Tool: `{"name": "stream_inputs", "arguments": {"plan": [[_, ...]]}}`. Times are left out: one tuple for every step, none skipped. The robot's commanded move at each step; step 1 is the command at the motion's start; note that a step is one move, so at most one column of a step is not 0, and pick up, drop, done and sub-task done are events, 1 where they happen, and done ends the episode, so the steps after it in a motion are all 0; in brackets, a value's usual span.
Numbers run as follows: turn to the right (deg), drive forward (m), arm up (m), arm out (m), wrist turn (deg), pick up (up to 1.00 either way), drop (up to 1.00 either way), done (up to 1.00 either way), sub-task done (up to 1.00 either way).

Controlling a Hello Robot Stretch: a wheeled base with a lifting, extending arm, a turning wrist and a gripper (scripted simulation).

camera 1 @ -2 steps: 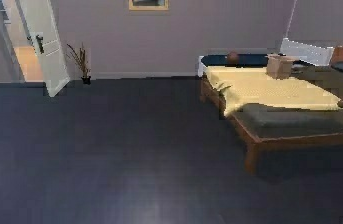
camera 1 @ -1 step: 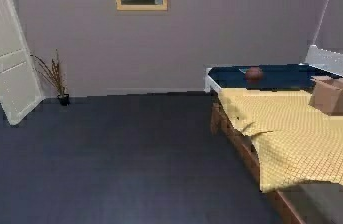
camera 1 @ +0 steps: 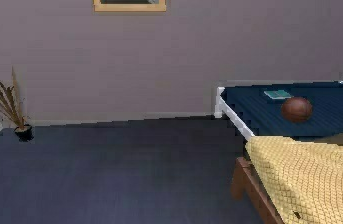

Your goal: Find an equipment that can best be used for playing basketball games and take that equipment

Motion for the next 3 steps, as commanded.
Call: {"name": "stream_inputs", "arguments": {"plan": [[-3.0,0.0,0.0,0.0,0.0,0.0,0.0,0.0,0.0],[-45.0,0.0,0.0,0.0,0.0,0.0,0.0,0.0,0.0],[-45.0,0.0,0.0,0.0,0.0,0.0,0.0,0.0,0.0]]}}
